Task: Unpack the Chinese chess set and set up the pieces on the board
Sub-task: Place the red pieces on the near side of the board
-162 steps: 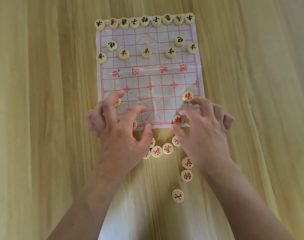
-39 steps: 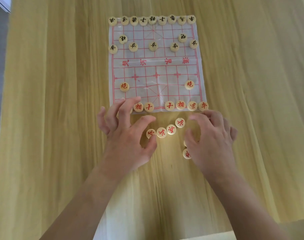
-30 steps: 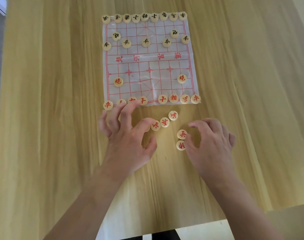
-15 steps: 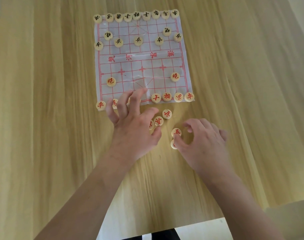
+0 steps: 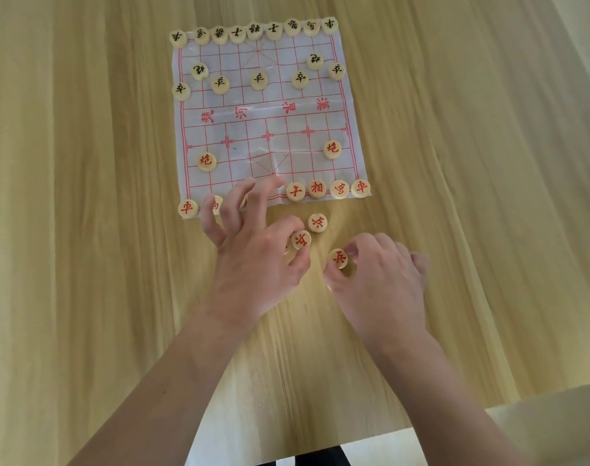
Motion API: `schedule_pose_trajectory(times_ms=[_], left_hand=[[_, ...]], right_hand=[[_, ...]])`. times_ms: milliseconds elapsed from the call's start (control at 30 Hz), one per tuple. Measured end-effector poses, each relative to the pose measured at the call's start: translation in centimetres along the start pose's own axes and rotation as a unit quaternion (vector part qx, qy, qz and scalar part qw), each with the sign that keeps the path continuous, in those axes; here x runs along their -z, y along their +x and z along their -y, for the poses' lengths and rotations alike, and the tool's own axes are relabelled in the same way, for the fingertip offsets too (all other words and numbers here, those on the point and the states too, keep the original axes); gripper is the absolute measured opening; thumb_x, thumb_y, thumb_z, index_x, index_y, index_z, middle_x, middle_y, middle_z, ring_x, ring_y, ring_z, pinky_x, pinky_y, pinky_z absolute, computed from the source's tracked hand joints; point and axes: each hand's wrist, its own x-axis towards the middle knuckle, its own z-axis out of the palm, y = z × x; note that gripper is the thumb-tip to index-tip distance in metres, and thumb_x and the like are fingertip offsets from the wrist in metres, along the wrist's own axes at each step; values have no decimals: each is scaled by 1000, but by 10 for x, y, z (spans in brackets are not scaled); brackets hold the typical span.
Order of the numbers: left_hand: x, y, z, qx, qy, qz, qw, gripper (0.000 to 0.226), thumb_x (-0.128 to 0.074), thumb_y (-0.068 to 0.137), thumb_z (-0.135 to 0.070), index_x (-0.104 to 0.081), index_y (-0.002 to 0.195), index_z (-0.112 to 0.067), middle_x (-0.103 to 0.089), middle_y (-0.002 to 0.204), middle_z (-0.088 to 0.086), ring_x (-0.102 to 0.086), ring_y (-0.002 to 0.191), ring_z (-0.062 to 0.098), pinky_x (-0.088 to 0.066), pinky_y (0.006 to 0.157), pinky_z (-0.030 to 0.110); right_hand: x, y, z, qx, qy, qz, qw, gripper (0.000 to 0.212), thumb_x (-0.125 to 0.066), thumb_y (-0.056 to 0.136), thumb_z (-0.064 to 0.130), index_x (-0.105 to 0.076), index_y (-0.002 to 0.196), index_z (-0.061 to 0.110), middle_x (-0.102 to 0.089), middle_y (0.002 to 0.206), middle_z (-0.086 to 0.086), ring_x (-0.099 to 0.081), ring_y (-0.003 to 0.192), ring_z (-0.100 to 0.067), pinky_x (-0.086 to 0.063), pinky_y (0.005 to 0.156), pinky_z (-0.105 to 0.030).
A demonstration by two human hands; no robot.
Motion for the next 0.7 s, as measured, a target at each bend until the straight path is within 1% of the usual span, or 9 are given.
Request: schedule_pose_trajectory(times_ms=[100, 200, 333, 433, 567, 633, 700], left_hand=[[3, 0, 2, 15, -11, -36, 999, 20, -72, 73, -49, -68, 77, -30, -44, 143, -5, -22, 137, 24, -9, 113, 60], [9, 2, 6, 46, -12, -54, 997, 25, -71, 73, -52, -66, 77, -28, -43, 142, -4, -23, 138, 24, -8, 114, 59], [19, 7, 14, 101, -10, -73, 992, 29, -68, 73, -55, -64, 76, -27, -44, 141, -2, -25, 137, 25, -15, 110, 64], [26, 12, 29, 150, 4, -97, 984, 28, -65, 75, -54, -62, 74, -27, -45, 140, -2, -28, 136, 26, -19, 108, 65], [29, 19, 51, 204, 24, -104, 973, 29, -65, 75, -53, -60, 72, -24, -45, 139, 0, -31, 134, 31, -22, 106, 64], [30, 24, 63, 235, 25, -93, 967, 28, -65, 75, -53, -60, 71, -25, -44, 140, -1, -29, 134, 31, -19, 109, 62], [30, 32, 75, 256, 27, -76, 963, 32, -64, 75, -57, -63, 73, -25, -41, 142, -1, -26, 135, 30, -16, 112, 58]], right_hand=[[2, 1, 0, -4, 16, -14, 1000, 20, -56, 84, 44, -61, 91, 26, -56, 85, 12, -53, 84, -13, -28, 88, -33], [7, 4, 4, -4, 30, -34, 999, 20, -59, 83, 43, -61, 89, 25, -56, 83, 11, -53, 83, -14, -29, 87, -33], [13, 14, 16, 7, 42, -48, 998, 23, -59, 83, 47, -62, 88, 25, -57, 82, 11, -54, 83, -14, -28, 87, -33], [14, 23, 33, 29, 42, -50, 997, 24, -57, 84, 48, -62, 89, 26, -58, 85, 11, -54, 84, -15, -28, 88, -33], [11, 35, 53, 51, 36, -46, 997, 24, -56, 83, 50, -61, 90, 27, -56, 85, 12, -51, 86, -12, -23, 85, -30], [7, 43, 65, 64, 38, -44, 996, 25, -56, 83, 50, -62, 91, 27, -57, 87, 12, -51, 88, -13, -23, 86, -30], [3, 51, 78, 77, 36, -49, 995, 25, -56, 83, 50, -63, 92, 27, -57, 91, 11, -51, 90, -16, -22, 85, -29]])
